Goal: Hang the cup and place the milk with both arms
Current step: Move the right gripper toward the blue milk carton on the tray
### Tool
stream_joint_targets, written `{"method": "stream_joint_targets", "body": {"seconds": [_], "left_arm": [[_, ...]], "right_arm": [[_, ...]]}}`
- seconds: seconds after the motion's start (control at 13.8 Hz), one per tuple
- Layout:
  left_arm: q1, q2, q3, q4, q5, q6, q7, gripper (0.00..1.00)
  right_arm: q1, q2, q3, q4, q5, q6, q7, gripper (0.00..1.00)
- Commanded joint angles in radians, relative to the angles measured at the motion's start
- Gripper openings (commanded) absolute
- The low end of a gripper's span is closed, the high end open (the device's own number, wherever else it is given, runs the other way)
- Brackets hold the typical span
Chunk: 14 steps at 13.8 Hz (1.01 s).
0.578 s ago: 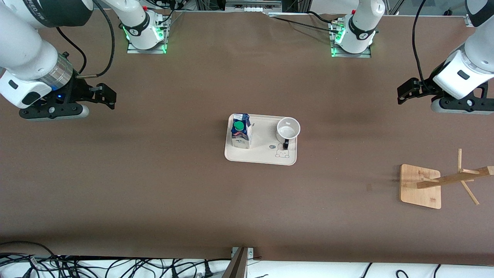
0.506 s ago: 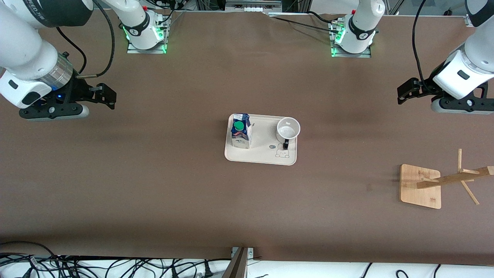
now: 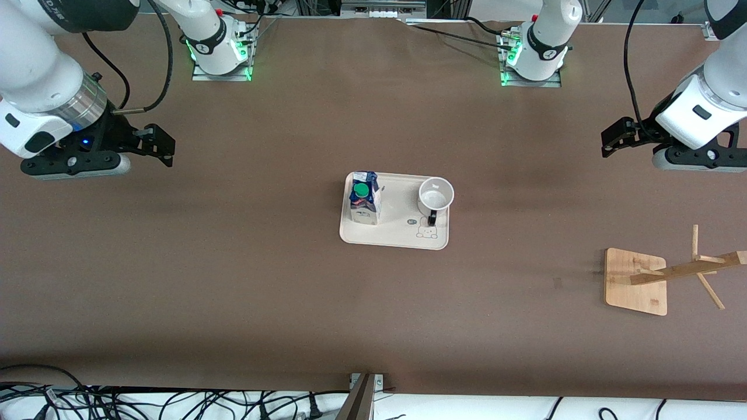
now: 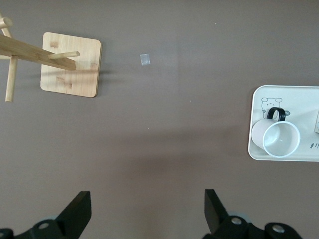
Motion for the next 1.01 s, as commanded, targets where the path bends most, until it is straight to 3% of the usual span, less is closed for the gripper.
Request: {"method": "stream_joint_targets", "body": {"seconds": [0.0,0.58,0.94], "left_arm": [[0.008,0.018,-0.003,0.039,-0.018,-0.024,-0.003,1.0],[0.005,0.018,-0.003,0.04,-0.021,-0.024,-0.005,1.0],[0.01,0.037,-0.003,0.045,-0.023,-0.015,-0.002,1.0]], "right_arm": [[0.006,-0.008,-0.001,0.013,0.009,-0.026,0.009,1.0],[0.017,-0.012,0.002,0.007,0.01,-0.053,0.006,1.0],[0.101,0.063,0.002,0.011,0.025,-0.059,0.036,1.0]]}}
